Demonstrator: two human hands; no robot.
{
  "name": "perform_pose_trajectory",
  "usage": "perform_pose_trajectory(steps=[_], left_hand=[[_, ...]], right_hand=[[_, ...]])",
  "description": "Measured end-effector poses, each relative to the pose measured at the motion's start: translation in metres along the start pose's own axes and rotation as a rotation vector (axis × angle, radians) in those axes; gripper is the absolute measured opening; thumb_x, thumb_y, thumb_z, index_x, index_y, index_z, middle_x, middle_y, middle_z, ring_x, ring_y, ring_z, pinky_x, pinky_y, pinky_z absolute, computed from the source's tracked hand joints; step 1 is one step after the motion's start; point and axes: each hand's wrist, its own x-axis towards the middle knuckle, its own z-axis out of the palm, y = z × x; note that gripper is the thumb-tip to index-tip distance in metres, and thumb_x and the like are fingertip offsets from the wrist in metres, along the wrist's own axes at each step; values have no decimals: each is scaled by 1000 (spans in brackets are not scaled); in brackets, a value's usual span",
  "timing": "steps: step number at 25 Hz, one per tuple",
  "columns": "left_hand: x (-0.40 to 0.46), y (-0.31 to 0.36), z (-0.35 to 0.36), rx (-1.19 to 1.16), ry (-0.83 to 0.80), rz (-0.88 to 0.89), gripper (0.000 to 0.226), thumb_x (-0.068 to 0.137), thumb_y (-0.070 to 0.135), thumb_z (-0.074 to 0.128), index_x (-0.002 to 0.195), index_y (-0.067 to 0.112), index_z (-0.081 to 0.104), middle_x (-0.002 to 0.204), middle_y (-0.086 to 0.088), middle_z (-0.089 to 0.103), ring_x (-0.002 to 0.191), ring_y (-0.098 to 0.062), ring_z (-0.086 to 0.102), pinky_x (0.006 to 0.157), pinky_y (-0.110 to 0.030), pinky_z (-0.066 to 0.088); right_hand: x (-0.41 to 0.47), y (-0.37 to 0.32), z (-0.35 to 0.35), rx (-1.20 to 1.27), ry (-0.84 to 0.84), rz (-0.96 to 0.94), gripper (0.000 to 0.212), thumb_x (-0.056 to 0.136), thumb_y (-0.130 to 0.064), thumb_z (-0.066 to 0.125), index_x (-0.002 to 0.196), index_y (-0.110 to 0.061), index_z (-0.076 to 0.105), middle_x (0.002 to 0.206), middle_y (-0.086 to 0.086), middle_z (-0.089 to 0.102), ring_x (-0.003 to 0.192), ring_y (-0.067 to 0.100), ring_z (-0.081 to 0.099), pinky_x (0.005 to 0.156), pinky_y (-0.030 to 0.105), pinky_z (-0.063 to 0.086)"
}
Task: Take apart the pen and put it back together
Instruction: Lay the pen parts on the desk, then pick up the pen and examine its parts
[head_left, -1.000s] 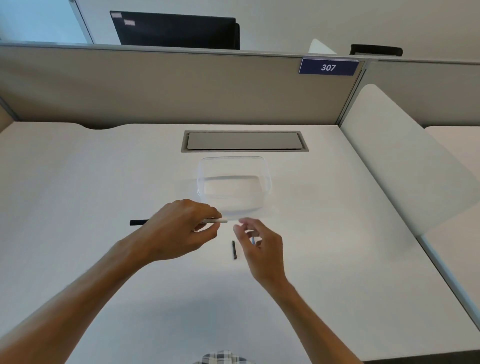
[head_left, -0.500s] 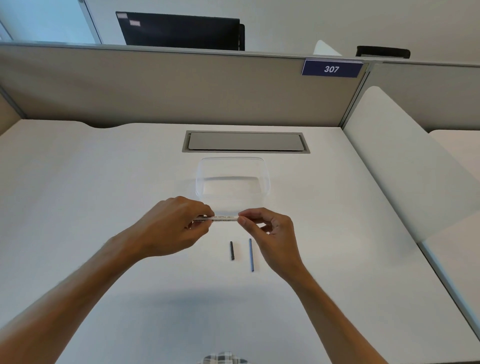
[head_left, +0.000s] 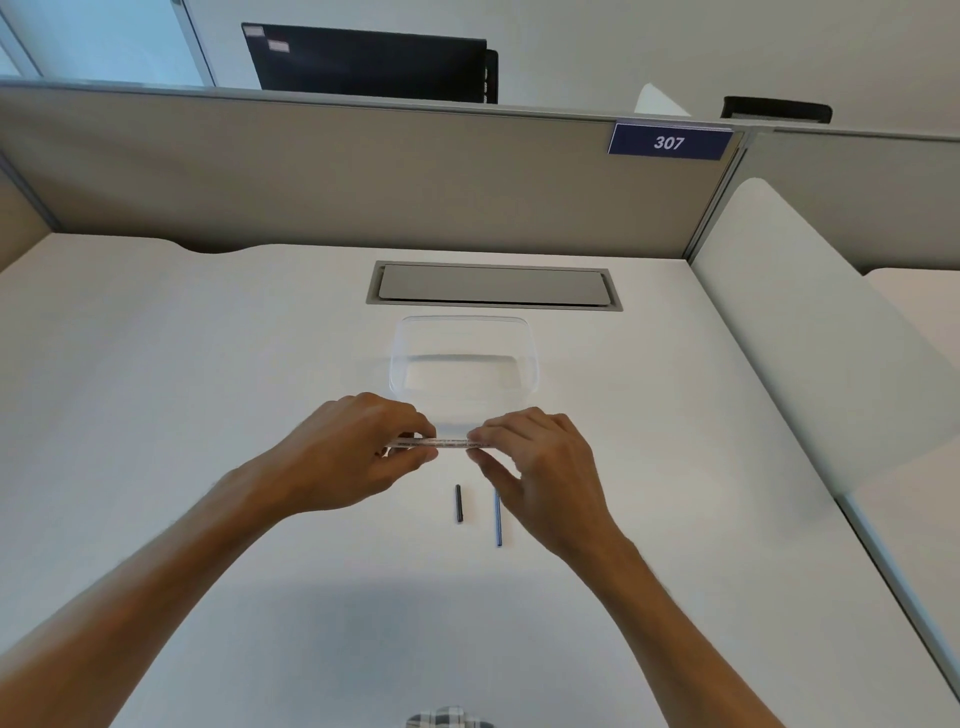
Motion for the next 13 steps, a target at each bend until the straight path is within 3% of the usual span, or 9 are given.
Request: perform_pose_trajectory(steps=[3, 8, 11, 13], left_hand=[[0, 0, 0, 13, 18, -8, 18, 94, 39, 55, 96, 30, 70, 64, 25, 53, 63, -1, 54, 54, -19, 34], [2, 6, 1, 45, -30, -1, 23, 92, 43, 54, 100, 29, 70, 75, 19, 61, 64, 0, 54, 58, -22, 40], [-4, 0, -2, 32, 115, -76, 40, 89, 58, 50, 116, 33, 63, 99, 17, 69, 70, -4, 60, 70, -30, 49], [-11, -6, -1, 0, 223, -119, 51, 89, 66, 43, 126, 34, 57, 109, 19, 63, 69, -4, 59, 72, -29, 45]], right_hand=[[-2, 3, -1, -46, -11, -14, 16, 83, -24, 79, 96, -16, 77, 93, -1, 73, 85, 22, 68, 67, 30, 44], [1, -10, 11, -72, -59, -95, 8, 85, -20, 77, 91, -15, 77, 85, 1, 72, 74, 23, 65, 59, 29, 42], [-2, -8, 13, 36, -47, 66, 8, 83, -18, 78, 91, -14, 78, 84, -2, 74, 70, 18, 68, 54, 29, 50], [-6, -6, 16, 187, -78, 283, 9, 85, -20, 77, 93, -16, 78, 86, -7, 76, 67, 0, 66, 57, 24, 48]])
